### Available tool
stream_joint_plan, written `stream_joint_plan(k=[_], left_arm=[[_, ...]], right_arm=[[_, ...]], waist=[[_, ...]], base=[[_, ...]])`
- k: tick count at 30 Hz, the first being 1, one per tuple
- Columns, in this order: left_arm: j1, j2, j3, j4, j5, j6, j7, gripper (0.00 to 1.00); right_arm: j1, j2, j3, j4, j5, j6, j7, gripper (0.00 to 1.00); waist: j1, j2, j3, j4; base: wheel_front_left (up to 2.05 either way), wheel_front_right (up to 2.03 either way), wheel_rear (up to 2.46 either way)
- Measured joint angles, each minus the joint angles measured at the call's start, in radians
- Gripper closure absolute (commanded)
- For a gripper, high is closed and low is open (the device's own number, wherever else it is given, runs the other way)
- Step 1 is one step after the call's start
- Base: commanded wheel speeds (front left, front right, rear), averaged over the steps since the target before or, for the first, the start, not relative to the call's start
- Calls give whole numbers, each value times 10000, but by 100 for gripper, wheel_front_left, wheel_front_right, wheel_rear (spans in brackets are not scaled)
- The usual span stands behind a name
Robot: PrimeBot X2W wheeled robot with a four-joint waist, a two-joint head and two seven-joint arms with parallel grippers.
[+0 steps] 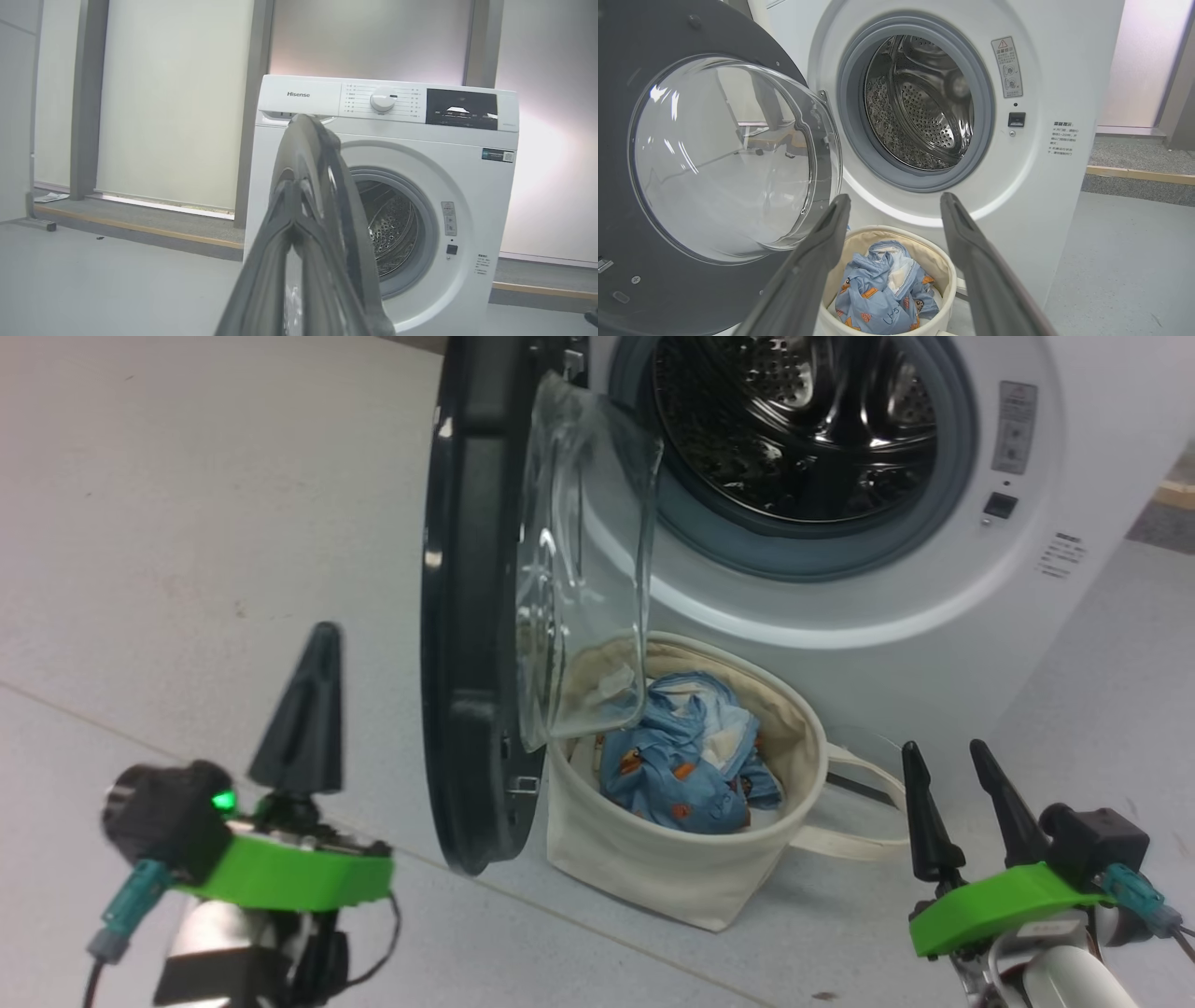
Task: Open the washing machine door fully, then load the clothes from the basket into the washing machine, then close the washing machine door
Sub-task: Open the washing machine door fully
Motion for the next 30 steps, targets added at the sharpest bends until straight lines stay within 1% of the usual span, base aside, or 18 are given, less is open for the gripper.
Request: stream_joint_plan(k=[3,7,10,13,17,23,30], left_arm=[[0,-52,-629,-516,0,0,0,100],[-4,-58,-1783,-1028,-102,0,-2,100],[8,-94,-2462,-773,-104,17,56,100],[102,-82,-2727,38,-288,282,414,100],[184,-88,-2888,872,-736,516,456,100],[135,-84,-2711,2236,-947,1057,439,100],[-169,-98,-2199,3158,-1200,1252,263,100]], right_arm=[[5,2,-38,0,0,0,0,0],[7,2,-56,-8,2,0,0,0],[7,15,-46,-10,2,0,0,0],[7,58,-36,-8,2,0,0,0],[12,77,-128,4,4,0,0,0],[19,84,-157,10,4,0,0,0],[20,104,-155,8,15,0,0,0]], waist=[[0,0,-9,-160],[0,0,-19,-356],[0,0,-25,-514],[0,0,-28,-699],[0,0,-6,-843],[1,0,5,-847],[1,0,-2,-697]], base=[[0,0,0],[0,0,0],[0,0,0],[0,0,0],[0,0,0],[0,0,0],[0,0,0]])
